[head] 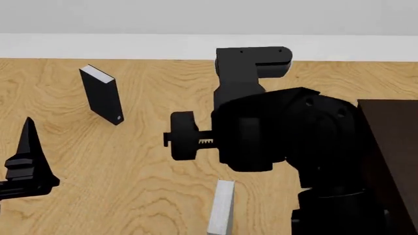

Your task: Pick up the book on the right and place it on the cabinet shelf.

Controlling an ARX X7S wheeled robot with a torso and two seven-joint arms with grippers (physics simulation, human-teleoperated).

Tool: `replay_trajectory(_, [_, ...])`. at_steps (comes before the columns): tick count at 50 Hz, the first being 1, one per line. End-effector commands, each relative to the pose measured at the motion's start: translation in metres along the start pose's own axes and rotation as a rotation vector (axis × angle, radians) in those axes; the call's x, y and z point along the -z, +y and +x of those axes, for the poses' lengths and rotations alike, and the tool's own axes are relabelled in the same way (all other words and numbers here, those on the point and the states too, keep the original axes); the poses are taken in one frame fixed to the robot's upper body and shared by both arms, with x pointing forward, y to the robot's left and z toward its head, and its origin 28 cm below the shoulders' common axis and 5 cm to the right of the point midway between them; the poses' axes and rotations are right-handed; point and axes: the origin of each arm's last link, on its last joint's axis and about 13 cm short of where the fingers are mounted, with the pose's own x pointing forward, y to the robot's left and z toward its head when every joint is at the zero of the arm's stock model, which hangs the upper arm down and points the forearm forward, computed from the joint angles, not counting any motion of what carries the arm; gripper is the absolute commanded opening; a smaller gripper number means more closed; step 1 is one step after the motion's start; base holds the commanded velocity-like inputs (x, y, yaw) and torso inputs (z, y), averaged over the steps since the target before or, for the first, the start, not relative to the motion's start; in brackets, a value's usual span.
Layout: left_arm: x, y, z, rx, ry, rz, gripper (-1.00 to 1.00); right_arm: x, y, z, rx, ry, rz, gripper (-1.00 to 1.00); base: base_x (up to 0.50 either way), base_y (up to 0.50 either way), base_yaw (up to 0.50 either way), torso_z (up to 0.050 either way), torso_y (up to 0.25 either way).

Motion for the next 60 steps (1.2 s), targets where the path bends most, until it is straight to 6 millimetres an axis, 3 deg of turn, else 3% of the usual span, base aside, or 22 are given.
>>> replay_trajectory(1, [-0.002,0.002,0.000,-0.001,-0.001,-0.007,1.00,0.016,-0.001,0.024,-0.013,0.081,0.022,1.00,0.00,0.00,0.00,0.000,0.000])
replay_trajectory(24, [-0.001,0.002,0.001,0.005,0.004,-0.013,1.00,0.038,-0.001,0.072,-0.076,0.149,0.071,1.00,0.00,0.00,0.00,0.000,0.000])
replay_trajectory(44, [0.002,0.002,0.001,0.010,0.009,-0.007,1.00,0.053,-0.015,0.078,-0.042,0.166,0.106,1.00,0.00,0.00,0.00,0.000,0.000])
replay_trajectory(60, [0.002,0.001,0.001,0.008,0.012,-0.005,1.00,0.066,-0.014,0.094,-0.067,0.186,0.122,1.00,0.00,0.00,0.00,0.000,0.000])
